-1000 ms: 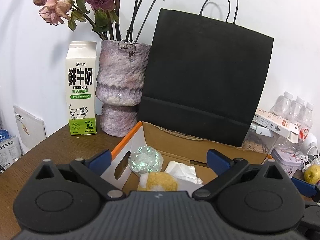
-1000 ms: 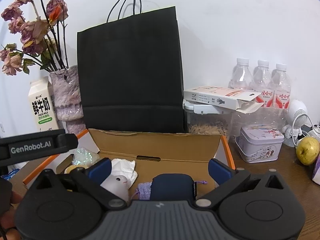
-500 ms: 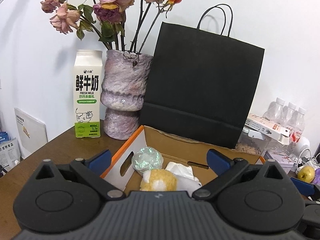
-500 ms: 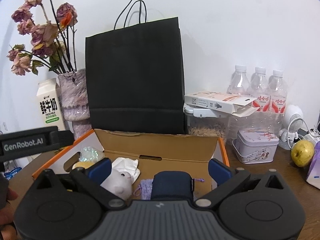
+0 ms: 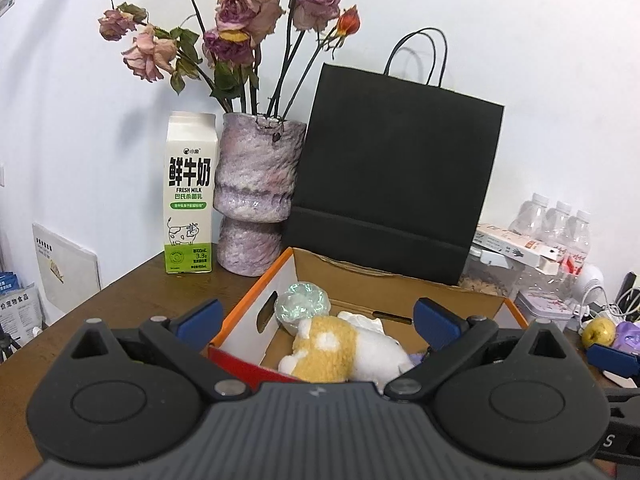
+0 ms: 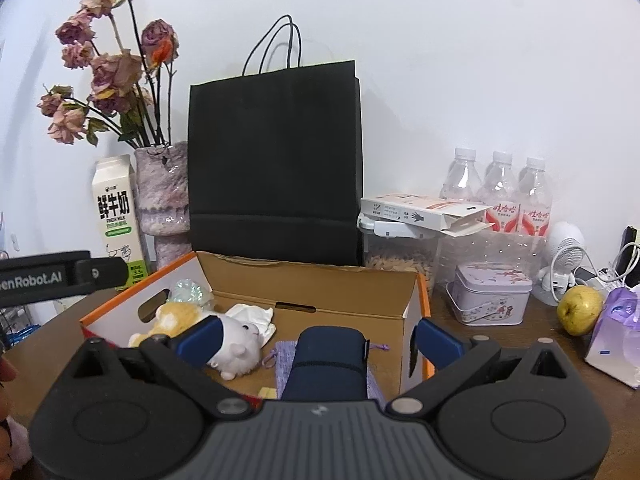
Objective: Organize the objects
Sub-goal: 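Withdraw both grippers up and away from the box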
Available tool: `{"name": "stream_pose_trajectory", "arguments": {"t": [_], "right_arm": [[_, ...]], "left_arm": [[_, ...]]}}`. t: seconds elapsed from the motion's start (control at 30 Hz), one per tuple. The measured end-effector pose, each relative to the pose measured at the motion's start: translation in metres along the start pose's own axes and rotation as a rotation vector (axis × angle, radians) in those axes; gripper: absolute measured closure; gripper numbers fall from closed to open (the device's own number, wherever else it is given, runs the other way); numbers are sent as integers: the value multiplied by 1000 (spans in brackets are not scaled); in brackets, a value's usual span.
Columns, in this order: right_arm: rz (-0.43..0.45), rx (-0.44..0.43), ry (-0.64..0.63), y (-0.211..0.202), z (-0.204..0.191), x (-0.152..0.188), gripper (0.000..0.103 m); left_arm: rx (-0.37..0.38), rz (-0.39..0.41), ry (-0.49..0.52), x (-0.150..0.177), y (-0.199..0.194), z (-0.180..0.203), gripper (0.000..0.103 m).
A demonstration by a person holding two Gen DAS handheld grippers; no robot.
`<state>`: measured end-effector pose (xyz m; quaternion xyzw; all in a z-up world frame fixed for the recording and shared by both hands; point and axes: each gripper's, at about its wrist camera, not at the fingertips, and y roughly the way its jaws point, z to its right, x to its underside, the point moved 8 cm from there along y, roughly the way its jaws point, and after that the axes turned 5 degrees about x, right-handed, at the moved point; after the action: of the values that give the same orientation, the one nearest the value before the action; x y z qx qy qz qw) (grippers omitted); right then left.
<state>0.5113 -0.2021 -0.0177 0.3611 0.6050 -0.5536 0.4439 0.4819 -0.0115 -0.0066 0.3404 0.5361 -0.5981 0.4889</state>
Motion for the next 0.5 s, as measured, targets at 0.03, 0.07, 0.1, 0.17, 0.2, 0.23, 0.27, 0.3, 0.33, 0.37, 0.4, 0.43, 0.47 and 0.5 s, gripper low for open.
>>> {"name": "stream_pose_trajectory", "arguments": {"t": [0.03, 0.07, 0.1, 0.17, 0.2, 0.23, 0.27, 0.3, 0.33, 0.37, 0.4, 0.43, 0.47, 0.5], "right_arm": [[1, -1, -3, -3, 0, 1, 0], [2, -3, -6, -6, 1, 3, 0], [4, -5, -10, -9, 1, 5, 0], [5, -8, -18, -15, 1, 8, 0], [4, -8, -22, -18, 1, 10, 0], [3, -9, -24, -21, 1, 12, 0], [1, -11, -24, -24, 1, 15, 0], [-1, -13, -25, -27, 2, 17, 0], [-4, -14, -27, -30, 2, 20, 0], [-6, -15, -30, -33, 2, 23, 0], [-7, -16, -32, -36, 1, 25, 0], [-10, -15, -35, -38, 2, 28, 0], [-13, -14, -38, -41, 2, 31, 0], [-17, -14, -40, -44, 1, 35, 0]], "left_arm": [[3, 5, 4, 1, -4, 1, 0], [5, 11, 8, 3, -7, 1, 0], [7, 18, 13, 4, -10, 1, 0], [6, 27, 20, 8, -16, 1, 0], [6, 29, 25, 10, -18, 1, 0], [7, 31, 26, 12, -21, 0, 0], [9, 34, 25, 14, -24, 0, 0], [11, 37, 24, 16, -28, -1, 0], [13, 39, 24, 18, -31, -2, 0], [16, 42, 24, 19, -34, -3, 0], [19, 46, 25, 21, -38, -4, 0], [24, 51, 25, 23, -42, -4, 0], [27, 55, 26, 25, -45, -5, 0], [29, 56, 30, 27, -49, -5, 0]]}}
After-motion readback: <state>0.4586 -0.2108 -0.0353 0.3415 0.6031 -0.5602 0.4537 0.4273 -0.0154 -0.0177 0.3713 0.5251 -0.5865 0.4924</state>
